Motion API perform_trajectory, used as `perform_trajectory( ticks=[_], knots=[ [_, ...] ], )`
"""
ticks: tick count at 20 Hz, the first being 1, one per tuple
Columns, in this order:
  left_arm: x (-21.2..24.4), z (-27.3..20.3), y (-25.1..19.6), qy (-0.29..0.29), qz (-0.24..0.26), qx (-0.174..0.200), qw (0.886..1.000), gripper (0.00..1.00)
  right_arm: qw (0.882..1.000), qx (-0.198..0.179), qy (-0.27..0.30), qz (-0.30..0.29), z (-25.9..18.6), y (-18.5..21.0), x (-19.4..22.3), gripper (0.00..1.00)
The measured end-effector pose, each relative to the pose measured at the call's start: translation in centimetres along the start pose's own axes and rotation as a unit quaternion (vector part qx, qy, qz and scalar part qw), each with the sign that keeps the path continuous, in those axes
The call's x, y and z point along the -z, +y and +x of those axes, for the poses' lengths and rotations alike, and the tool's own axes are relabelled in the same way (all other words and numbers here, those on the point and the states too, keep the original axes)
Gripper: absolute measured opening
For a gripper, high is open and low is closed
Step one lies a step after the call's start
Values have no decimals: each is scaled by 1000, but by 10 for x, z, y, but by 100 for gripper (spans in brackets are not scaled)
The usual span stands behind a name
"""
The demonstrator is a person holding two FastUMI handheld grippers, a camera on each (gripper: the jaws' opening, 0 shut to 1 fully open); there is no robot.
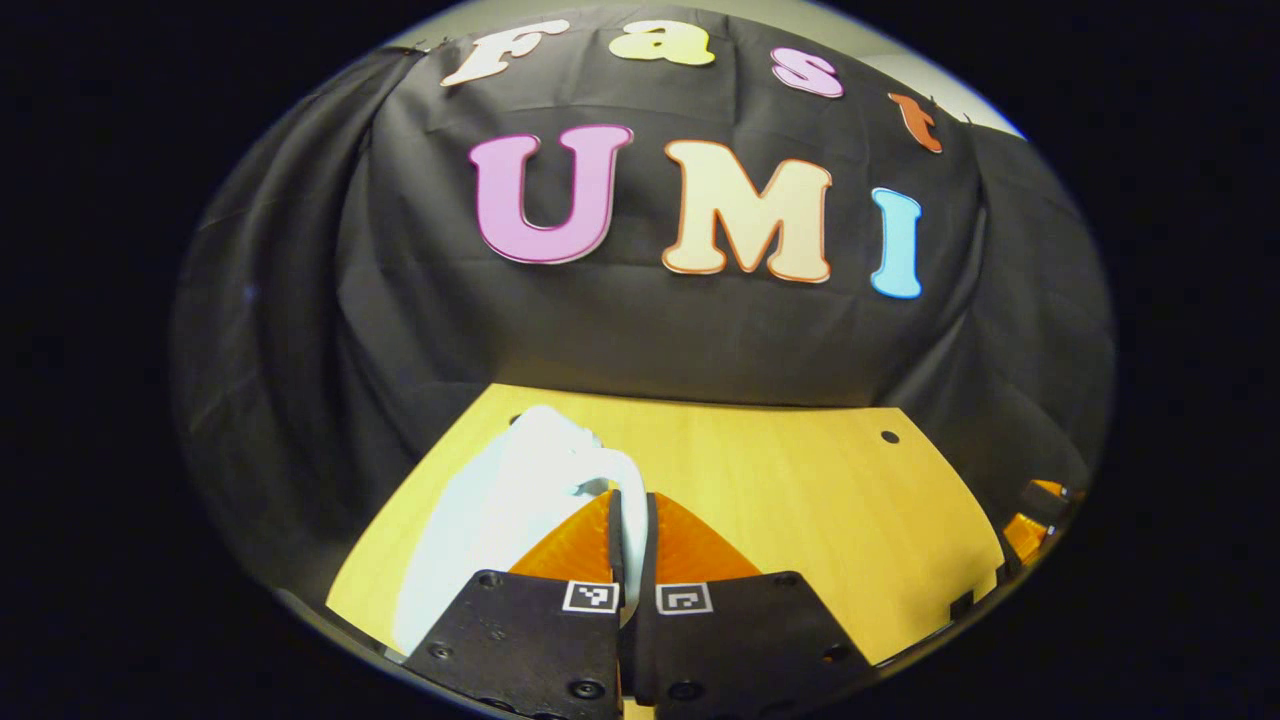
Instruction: First open the suitcase, pack the skin care products into it, and then close the suitcase.
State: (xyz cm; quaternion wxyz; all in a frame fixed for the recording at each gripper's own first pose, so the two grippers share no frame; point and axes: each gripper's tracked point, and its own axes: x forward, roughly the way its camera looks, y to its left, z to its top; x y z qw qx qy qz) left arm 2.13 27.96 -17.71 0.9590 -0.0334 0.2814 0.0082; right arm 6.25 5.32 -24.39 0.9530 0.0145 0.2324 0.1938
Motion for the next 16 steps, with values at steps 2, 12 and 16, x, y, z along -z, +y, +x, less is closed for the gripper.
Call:
perform_trajectory(
  ticks=[2,12,16],
  knots=[
    [17,12,-17,13,-3,8,1000,0,1000,7,-1,9,-1,-10,-5,98],
    [-1,-12,-77,-68,14,9,998,78,997,32,-63,6,-10,11,-71,98],
    [-59,-44,-88,-160,44,4,986,93,989,70,-127,3,-15,14,-125,99]
  ],
)
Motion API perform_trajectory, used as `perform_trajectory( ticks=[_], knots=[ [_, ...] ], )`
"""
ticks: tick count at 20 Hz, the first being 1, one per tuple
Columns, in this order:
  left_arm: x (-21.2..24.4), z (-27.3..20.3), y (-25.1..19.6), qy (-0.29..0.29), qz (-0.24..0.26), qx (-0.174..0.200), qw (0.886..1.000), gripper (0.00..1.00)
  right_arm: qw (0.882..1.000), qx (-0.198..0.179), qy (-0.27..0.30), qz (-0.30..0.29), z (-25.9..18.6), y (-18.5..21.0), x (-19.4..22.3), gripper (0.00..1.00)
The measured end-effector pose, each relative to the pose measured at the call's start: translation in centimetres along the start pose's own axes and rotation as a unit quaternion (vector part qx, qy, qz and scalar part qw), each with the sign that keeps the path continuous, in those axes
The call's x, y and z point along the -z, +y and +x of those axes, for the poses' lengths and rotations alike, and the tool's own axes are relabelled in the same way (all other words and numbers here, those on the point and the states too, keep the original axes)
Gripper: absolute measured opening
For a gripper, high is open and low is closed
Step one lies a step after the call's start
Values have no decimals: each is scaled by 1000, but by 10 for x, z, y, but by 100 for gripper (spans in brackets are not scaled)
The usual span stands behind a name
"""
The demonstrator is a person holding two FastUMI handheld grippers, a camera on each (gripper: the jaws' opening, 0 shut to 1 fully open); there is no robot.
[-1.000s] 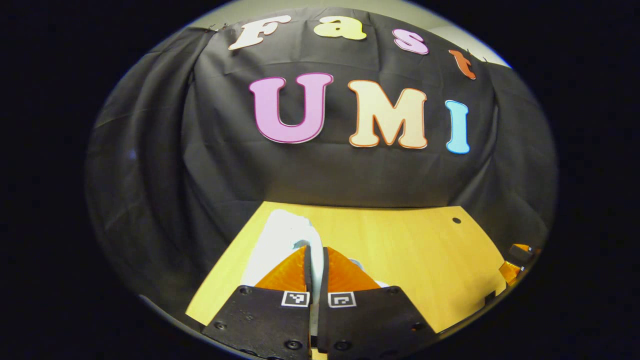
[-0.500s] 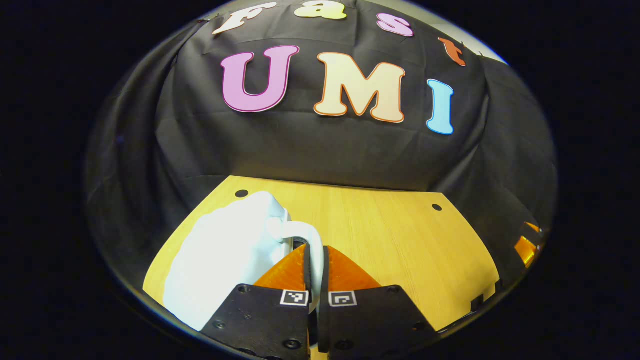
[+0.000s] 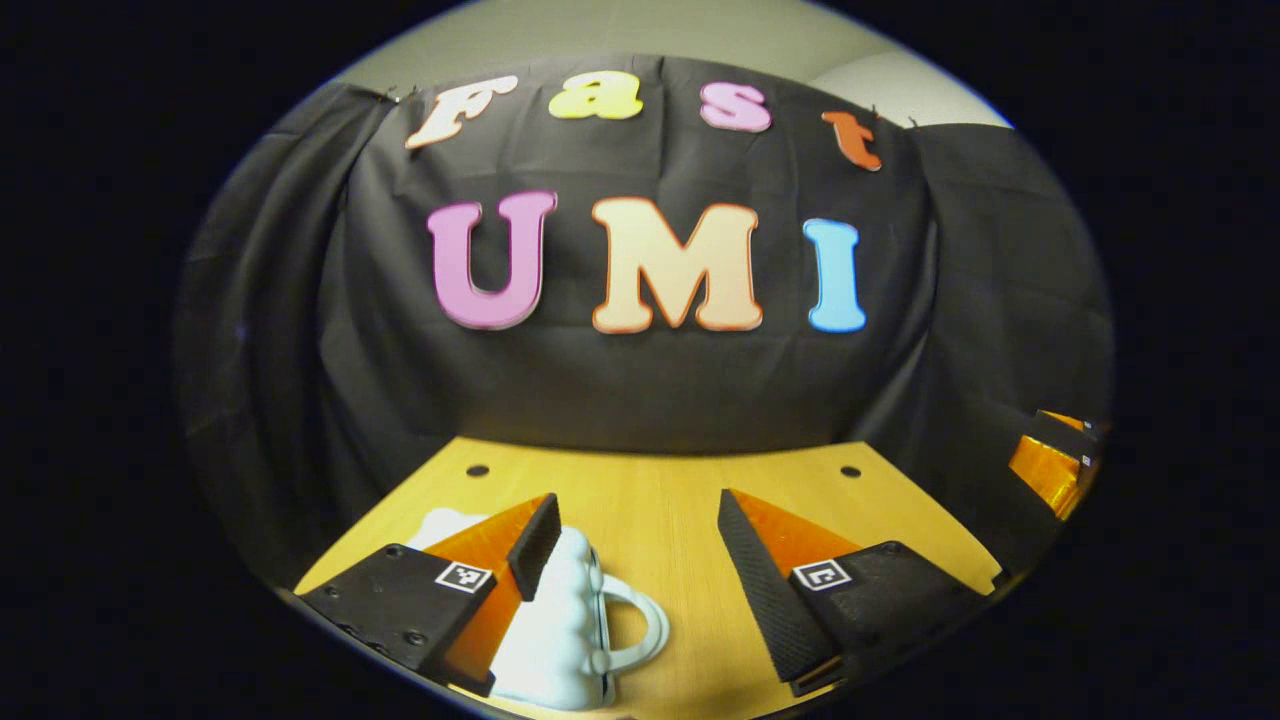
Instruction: First open the suitcase, pack the skin care products into it, and then close the suitcase.
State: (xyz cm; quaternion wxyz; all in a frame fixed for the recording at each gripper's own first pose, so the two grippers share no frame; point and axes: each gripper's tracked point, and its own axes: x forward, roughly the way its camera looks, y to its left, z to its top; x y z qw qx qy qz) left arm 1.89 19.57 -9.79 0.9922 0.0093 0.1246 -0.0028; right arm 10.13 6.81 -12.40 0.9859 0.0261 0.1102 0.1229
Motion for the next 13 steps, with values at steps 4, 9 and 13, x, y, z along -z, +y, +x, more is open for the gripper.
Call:
perform_trajectory(
  ticks=[4,9,13],
  knots=[
    [-38,-3,-18,-48,-14,50,997,97,998,38,-50,4,-2,-4,-45,99],
    [-39,1,-8,-41,-63,63,995,96,994,70,-80,-20,-35,-8,-71,99],
    [-29,0,19,-30,-74,44,996,95,993,81,-81,-24,-44,-5,-73,99]
  ],
)
